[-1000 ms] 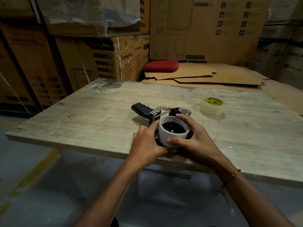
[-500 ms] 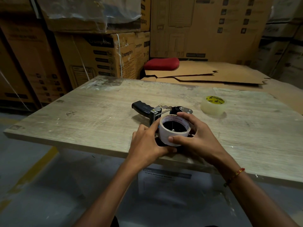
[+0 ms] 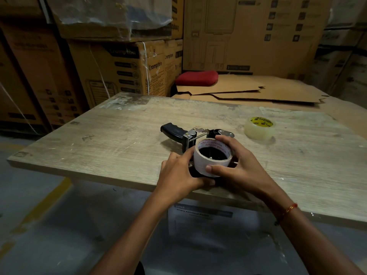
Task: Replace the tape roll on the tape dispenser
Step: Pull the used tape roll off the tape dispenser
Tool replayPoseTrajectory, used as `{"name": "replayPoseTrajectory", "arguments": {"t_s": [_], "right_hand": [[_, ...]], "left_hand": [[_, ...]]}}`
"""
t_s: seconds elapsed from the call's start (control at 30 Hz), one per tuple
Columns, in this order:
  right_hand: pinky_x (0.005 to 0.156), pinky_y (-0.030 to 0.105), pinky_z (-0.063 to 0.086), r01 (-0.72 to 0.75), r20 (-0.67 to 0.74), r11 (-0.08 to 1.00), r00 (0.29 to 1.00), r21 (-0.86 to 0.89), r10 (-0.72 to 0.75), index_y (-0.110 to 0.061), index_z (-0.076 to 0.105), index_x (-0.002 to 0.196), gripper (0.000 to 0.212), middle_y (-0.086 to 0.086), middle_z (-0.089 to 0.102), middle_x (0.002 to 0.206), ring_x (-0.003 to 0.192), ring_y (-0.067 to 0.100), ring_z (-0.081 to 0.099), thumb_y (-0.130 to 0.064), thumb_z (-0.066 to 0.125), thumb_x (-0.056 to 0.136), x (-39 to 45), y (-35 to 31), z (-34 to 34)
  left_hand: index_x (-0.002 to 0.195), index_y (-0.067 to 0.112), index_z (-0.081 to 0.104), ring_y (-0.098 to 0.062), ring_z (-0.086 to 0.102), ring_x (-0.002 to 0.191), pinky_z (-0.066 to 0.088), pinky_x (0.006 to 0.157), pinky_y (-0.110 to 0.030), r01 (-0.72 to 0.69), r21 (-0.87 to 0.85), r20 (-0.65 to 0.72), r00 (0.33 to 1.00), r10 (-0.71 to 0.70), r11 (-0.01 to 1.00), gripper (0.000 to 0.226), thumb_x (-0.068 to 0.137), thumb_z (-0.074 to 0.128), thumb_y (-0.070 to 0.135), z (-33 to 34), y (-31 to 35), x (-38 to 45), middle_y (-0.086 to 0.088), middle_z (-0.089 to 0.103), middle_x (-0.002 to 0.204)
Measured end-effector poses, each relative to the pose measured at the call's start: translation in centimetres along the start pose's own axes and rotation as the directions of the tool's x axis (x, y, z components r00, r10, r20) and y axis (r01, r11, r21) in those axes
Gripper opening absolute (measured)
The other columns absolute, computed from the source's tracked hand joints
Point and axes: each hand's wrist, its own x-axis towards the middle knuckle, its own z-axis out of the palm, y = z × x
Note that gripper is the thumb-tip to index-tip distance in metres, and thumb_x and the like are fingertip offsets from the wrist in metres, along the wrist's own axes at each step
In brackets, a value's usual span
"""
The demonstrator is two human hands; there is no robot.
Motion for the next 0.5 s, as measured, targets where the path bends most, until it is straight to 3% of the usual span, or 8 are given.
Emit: {"name": "replayPoseTrajectory", "arguments": {"t_s": [0.07, 0.17, 0.3, 0.5], "right_hand": [[0.106, 0.032, 0.048, 0.007, 0.044, 0.996, 0.999, -0.085, -0.003, -0.024, 0.042, 0.147, 0.094, -0.01, 0.057, 0.138, 0.125, 0.003, 0.055, -0.049, 0.085, 0.068, 0.3, -0.1, -0.3], [0.112, 0.027, 0.041, -0.022, 0.079, 0.999, 0.997, -0.045, 0.026, -0.021, 0.033, 0.154, 0.099, -0.007, 0.052, 0.145, 0.13, 0.005, 0.051, -0.037, 0.086, 0.072, 0.4, -0.3, -0.3], [0.115, 0.031, 0.038, -0.023, 0.034, 1.0, 0.999, -0.022, 0.023, -0.022, 0.027, 0.156, 0.107, -0.005, 0.048, 0.149, 0.134, 0.008, 0.048, -0.037, 0.089, 0.069, 0.1, -0.3, 0.4], [0.11, 0.037, 0.045, 0.058, -0.035, 0.994, 0.997, -0.091, -0.062, -0.023, 0.036, 0.15, 0.105, -0.005, 0.055, 0.141, 0.128, 0.009, 0.053, -0.055, 0.078, 0.059, 0.0, -0.7, 1.0]], "left_hand": [[0.141, 0.045, 0.039, -0.009, 0.033, 0.096, 0.038, 0.092, -0.033, 0.0, 0.016, 0.022, 1.0, -0.001, 1.0, 0.089, 0.064, 0.082, 0.057, -0.1, 0.1, 0.1, 0.029, 0.027, 0.087], [0.141, 0.051, 0.029, -0.01, 0.036, 0.104, 0.029, 0.087, -0.032, -0.023, -0.002, 0.052, 0.998, 0.023, 1.0, 0.092, 0.066, 0.08, 0.058, 0.0, 0.2, 0.4, 0.027, 0.035, 0.091], [0.142, 0.054, 0.028, -0.014, 0.037, 0.105, 0.038, 0.089, -0.034, 0.022, -0.067, 0.066, 0.998, -0.018, 0.997, 0.097, 0.062, 0.082, 0.058, 0.1, -0.2, 1.0, 0.008, 0.045, 0.104], [0.138, 0.053, 0.032, -0.023, 0.043, 0.11, 0.038, 0.084, -0.032, 0.037, -0.028, 0.091, 0.995, -0.034, 0.999, 0.097, 0.051, 0.072, 0.07, 0.6, -1.0, 1.9, -0.001, 0.054, 0.114]]}}
